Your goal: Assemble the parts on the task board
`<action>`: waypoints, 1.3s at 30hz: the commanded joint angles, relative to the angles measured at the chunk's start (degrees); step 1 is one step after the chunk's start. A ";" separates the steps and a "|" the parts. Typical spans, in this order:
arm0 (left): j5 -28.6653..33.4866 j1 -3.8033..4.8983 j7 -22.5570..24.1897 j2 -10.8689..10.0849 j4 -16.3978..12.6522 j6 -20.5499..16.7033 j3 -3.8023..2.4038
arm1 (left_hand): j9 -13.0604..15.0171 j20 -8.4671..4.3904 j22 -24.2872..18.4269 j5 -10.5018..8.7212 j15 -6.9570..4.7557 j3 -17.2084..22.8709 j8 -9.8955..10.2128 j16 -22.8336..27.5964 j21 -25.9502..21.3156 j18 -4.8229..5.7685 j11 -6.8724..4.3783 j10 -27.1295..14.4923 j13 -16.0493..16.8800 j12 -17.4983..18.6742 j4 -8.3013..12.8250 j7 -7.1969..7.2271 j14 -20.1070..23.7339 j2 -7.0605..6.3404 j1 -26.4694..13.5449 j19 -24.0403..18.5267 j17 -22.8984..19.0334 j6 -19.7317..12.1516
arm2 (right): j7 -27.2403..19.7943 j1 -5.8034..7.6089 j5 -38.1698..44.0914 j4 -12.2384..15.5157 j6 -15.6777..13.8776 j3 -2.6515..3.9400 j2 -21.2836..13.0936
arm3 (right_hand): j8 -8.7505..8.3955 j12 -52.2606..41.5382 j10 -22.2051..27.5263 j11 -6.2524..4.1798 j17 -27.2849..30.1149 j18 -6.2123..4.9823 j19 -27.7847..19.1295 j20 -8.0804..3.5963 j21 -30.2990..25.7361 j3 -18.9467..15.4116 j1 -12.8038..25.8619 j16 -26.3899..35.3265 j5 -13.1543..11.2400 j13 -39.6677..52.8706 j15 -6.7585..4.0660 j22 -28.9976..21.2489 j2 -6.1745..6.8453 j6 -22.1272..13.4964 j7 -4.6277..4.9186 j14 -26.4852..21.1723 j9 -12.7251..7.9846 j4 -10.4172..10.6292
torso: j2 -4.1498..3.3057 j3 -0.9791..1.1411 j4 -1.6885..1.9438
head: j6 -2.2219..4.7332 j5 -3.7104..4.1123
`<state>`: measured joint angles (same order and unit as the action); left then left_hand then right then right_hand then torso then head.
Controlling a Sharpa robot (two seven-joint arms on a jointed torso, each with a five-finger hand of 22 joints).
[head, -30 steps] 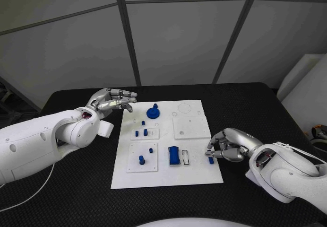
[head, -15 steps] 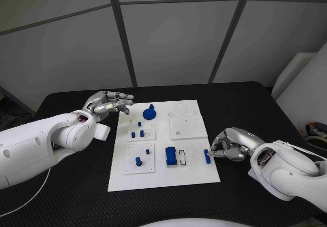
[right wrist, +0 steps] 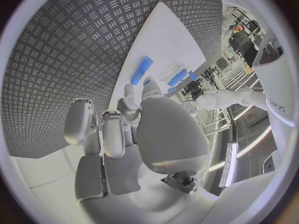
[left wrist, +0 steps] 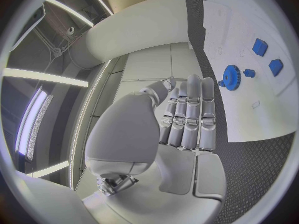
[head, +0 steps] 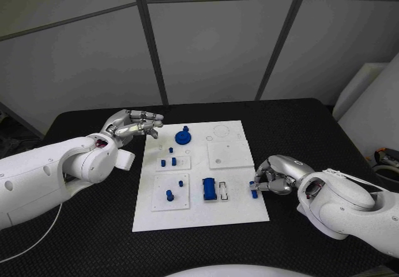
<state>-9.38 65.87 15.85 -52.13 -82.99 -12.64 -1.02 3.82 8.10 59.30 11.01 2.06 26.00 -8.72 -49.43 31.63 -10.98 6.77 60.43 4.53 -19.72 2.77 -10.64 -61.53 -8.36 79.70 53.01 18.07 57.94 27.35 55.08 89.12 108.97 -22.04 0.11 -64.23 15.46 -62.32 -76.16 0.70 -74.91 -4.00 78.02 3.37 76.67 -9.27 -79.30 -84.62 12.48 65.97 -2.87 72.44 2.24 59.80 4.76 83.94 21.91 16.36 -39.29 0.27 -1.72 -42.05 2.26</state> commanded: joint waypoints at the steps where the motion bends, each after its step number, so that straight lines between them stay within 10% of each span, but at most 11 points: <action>1: 0.08 0.05 0.43 -0.01 -0.14 0.58 -0.04 | 0.01 0.26 -0.10 -0.11 0.47 -0.39 -0.19 0.34 -0.31 0.57 0.04 -0.40 0.03 -0.26 0.01 -0.18 0.08 0.24 -0.54 -0.29 -0.08 -0.40 | 0.97 0.00 1.11 -0.36 2.70 -0.02 0.62 | -0.13 -0.15 -0.17 -0.19 -5.34 -0.38 -0.17 0.11 -0.37 0.03 0.71 0.31 0.35 0.05 -0.25 -0.09 0.08 0.41 0.09 3.96 -0.04 0.26 | 0.01 0.00 -0.10 | -0.17 -0.12; 27: 0.08 0.04 0.27 -0.50 -0.32 0.57 -0.04 | 0.01 0.26 -0.10 -0.11 0.47 -0.39 -0.19 0.34 -0.31 0.57 0.04 -0.40 0.03 -0.26 0.01 -0.18 0.08 0.24 -0.54 -0.29 -0.08 -0.40 | 2.90 -0.90 7.24 -0.72 12.21 -0.06 2.52 | -0.11 0.82 0.52 -0.36 -4.54 -0.56 -0.81 -0.17 -1.36 0.21 -0.34 0.99 0.01 -0.56 -0.47 -1.06 2.45 0.81 -0.08 3.76 0.11 -0.31 | 0.09 -0.05 -0.04 | -0.42 -0.46; 39: 0.08 0.03 0.29 -0.55 -0.33 0.60 -0.04 | 0.00 0.28 -0.16 -0.10 0.48 -0.44 -0.20 0.33 -0.37 0.57 0.04 -0.47 0.02 -0.31 -0.02 -0.18 0.09 0.26 -0.58 -0.27 -0.10 -0.42 | 3.44 -1.06 10.72 -1.00 14.98 -0.05 3.70 | -0.39 1.72 1.43 -0.42 -5.18 -0.64 -0.95 -0.20 -2.00 2.71 -4.74 0.89 11.43 -0.95 -0.50 -1.49 2.82 0.44 0.00 3.88 0.18 -1.30 | 0.12 -0.04 0.07 | -0.42 -0.57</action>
<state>-9.38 65.84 15.84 -52.66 -83.18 -12.62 -1.02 3.82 8.10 59.19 11.01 2.06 26.00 -8.72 -49.43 31.63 -10.98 6.77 60.43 4.54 -19.72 2.77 -10.85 -61.53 -8.12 79.46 53.01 18.02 57.73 29.47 54.83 98.86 108.58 -13.04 0.84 -60.65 15.24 -60.98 -75.07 0.27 -74.94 -4.00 77.18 3.37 74.86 -6.82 -83.36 -83.85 23.13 65.05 -2.87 70.88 5.36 60.32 4.88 83.94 22.77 15.19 -39.17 0.21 -1.73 -42.50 1.72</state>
